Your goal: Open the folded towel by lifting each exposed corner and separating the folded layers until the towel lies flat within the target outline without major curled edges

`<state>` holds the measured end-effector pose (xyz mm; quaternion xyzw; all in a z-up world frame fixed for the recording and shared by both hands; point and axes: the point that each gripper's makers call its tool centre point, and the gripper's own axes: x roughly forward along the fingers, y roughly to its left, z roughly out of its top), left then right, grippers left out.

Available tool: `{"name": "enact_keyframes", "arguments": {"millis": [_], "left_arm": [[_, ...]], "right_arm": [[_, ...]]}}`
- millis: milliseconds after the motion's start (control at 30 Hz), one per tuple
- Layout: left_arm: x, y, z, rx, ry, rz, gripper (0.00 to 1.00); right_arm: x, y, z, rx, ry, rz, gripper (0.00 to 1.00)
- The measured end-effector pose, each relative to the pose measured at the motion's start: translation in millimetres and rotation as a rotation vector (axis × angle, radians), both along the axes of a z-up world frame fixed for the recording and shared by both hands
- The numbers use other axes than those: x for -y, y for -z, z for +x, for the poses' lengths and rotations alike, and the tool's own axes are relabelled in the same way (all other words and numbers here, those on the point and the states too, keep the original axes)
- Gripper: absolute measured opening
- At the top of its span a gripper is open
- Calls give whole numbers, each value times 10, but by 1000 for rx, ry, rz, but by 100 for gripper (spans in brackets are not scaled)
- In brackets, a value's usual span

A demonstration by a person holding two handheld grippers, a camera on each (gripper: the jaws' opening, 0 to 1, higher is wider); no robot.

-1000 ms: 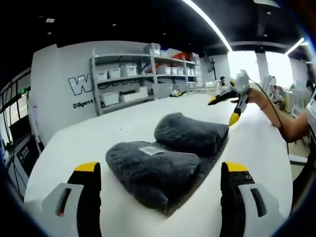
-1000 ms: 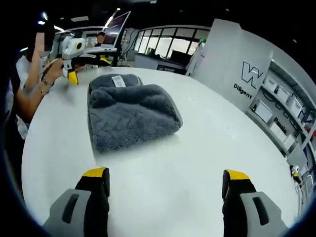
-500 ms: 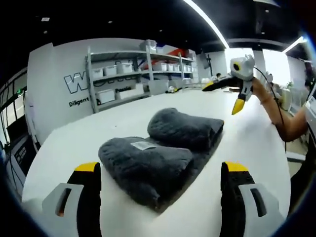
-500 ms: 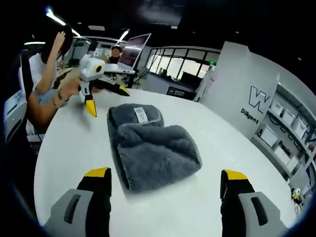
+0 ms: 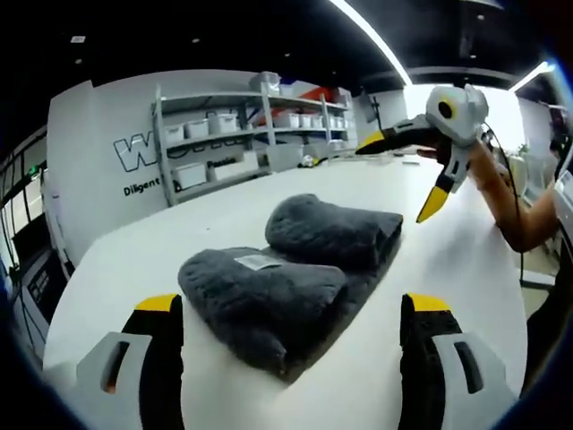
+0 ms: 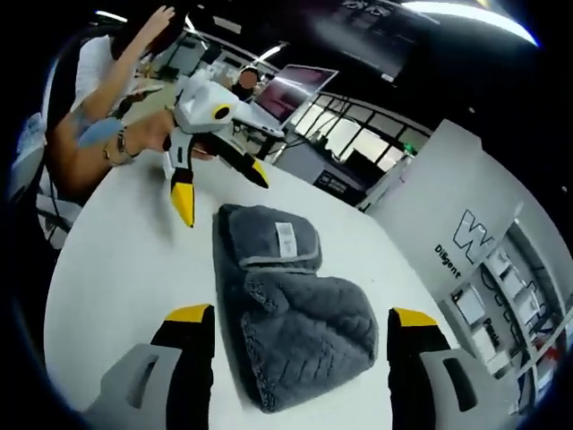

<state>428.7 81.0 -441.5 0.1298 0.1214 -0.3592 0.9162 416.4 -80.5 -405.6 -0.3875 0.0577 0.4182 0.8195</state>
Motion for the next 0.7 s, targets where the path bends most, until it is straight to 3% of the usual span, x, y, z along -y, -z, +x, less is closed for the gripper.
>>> {"name": "enact_keyframes", "arguments": {"millis": [300,433,533,700], "left_arm": [[-6,32,-27,-11,9,3,99],[1,32,-33,-13,13,2,99],[16,44,-45,-17,23,5,99],[5,52,-50,-18,22,11,99]], "right_arm": [[-186,93,49,99,-16,-100,61],[-261,73,63,207,-38,-171,53],[-275,99,79,277,-39,-269,44],[-345,259,46,289,-79,-370,36]]}}
